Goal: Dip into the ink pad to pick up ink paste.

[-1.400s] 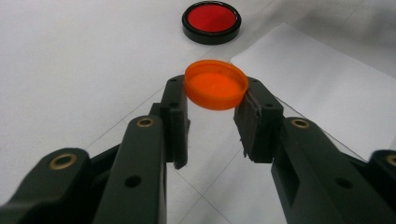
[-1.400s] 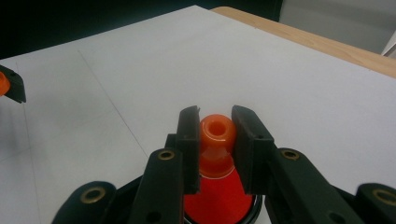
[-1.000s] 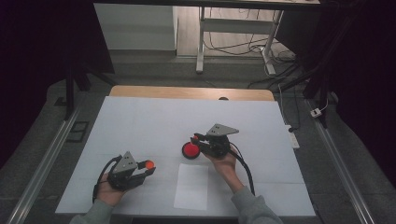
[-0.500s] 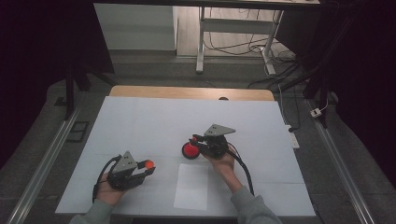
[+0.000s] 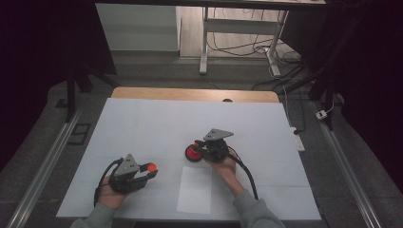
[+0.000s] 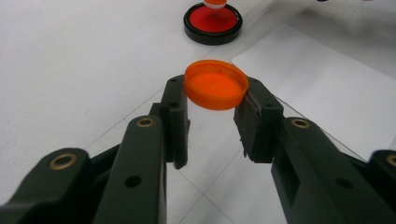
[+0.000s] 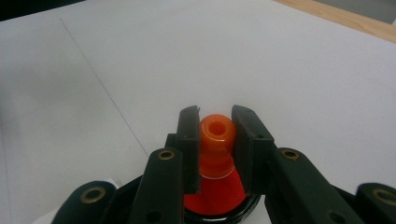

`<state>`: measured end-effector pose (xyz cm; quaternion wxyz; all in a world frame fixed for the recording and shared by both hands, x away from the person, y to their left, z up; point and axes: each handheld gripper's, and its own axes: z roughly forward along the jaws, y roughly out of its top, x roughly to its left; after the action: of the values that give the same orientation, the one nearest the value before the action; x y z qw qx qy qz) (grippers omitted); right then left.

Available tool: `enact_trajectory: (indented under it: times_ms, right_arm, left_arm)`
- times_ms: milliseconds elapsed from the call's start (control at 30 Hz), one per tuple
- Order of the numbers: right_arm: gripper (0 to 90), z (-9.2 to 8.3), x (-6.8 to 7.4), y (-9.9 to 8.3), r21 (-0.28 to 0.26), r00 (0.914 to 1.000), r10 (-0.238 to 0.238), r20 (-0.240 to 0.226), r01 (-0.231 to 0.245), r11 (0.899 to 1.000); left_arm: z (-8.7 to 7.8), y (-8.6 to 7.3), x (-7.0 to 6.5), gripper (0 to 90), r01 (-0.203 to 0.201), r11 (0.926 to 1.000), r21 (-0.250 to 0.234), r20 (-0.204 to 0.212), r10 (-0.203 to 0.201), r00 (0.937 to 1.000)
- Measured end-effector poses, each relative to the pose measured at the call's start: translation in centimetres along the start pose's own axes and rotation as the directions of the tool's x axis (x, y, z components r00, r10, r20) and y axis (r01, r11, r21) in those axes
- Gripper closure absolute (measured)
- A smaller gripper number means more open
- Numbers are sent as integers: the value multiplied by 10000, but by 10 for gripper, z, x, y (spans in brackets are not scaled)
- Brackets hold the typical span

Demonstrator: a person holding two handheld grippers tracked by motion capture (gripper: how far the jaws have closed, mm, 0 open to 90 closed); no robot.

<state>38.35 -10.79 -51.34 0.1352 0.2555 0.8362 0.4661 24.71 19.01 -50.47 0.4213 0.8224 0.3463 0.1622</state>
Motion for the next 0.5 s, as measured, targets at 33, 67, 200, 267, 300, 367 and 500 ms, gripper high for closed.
enact_trajectory:
  times_ms: [33, 67, 200, 267, 300, 367, 500]
  right_arm:
    - [724, 1, 0, -1, 5, 10000, -1, -1, 1, 10000]
    - [725, 2, 0, -1, -29, 10000, 46, -2, -46, 10000]
    - [724, 4, -1, -3, 88, 10000, -4, 31, 4, 10000]
    - [724, 5, -1, -3, 106, 10000, -10, 40, 9, 9999]
    - [724, 5, -1, -3, 135, 10000, -13, 42, 12, 9999]
    - [724, 6, -1, -4, 176, 10000, -19, 59, 18, 9998]
    - [725, 7, -1, -5, 142, 10000, -60, 48, 59, 9999]
  left_arm:
    - [0, 0, 0, 656, 2, 10000, 16, 9, -2, 10000]
    - [0, 0, 0, 657, 4, 10000, 24, 2, -4, 10000]
    - [0, 0, 0, 656, 4, 10000, 1, 0, -4, 10000]
    - [0, 0, 0, 656, 6, 10000, 3, -2, -6, 10000]
    - [0, 0, 0, 656, 11, 10000, 5, -3, -11, 10000]
    - [0, 0, 0, 656, 20, 10000, 5, -1, -20, 10000]
    - [0, 0, 0, 656, 22, 10000, 6, -6, -22, 10000]
